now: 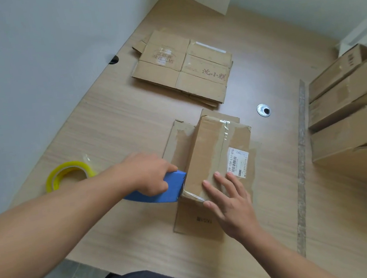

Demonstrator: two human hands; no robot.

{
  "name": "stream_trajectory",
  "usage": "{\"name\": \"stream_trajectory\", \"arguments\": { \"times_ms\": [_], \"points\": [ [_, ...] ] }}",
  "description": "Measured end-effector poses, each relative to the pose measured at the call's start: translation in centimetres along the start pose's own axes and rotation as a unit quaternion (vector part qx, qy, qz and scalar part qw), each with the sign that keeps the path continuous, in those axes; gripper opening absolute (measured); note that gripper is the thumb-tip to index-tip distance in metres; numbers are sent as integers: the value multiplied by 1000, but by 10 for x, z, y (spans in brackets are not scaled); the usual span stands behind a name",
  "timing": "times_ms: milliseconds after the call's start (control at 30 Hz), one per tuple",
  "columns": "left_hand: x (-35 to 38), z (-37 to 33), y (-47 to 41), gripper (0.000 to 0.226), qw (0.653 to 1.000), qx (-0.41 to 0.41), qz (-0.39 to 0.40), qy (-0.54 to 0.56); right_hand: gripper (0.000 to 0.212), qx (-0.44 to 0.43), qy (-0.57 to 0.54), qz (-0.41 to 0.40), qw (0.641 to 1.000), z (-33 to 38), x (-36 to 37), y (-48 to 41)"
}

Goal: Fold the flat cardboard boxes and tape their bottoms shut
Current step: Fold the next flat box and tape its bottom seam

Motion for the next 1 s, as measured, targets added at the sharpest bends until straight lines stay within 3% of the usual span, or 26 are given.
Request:
{"name": "stream_trajectory", "arguments": {
  "times_ms": [200,367,633,733,867,1000],
  "points": [
    [16,-29,18,37,994,-90,-66,11,49,59,26,5,998,17,-4,-19],
    [17,-10,22,58,989,-96,-106,44,65,98,-24,73,992,4,-9,-28],
    [7,22,38,66,967,-162,-156,121,53,123,-52,122,984,13,-7,-34],
    [14,32,49,66,957,-187,-159,157,54,126,-15,101,987,23,-10,-47],
    [28,43,63,68,949,-201,-161,180,75,155,15,69,985,39,3,-60],
    [31,56,63,66,948,-201,-149,195,59,162,39,35,985,44,13,-60]
  ]
}}
Point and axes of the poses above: each hand's wrist, its own y-axis away from the middle knuckle, its own x-axis out of the palm, z = x × y, the point moved 6 cm from there along -y, towards the middle knuckle, and after that the axes turned 13 degrees about -x, right-handed, at the moved point
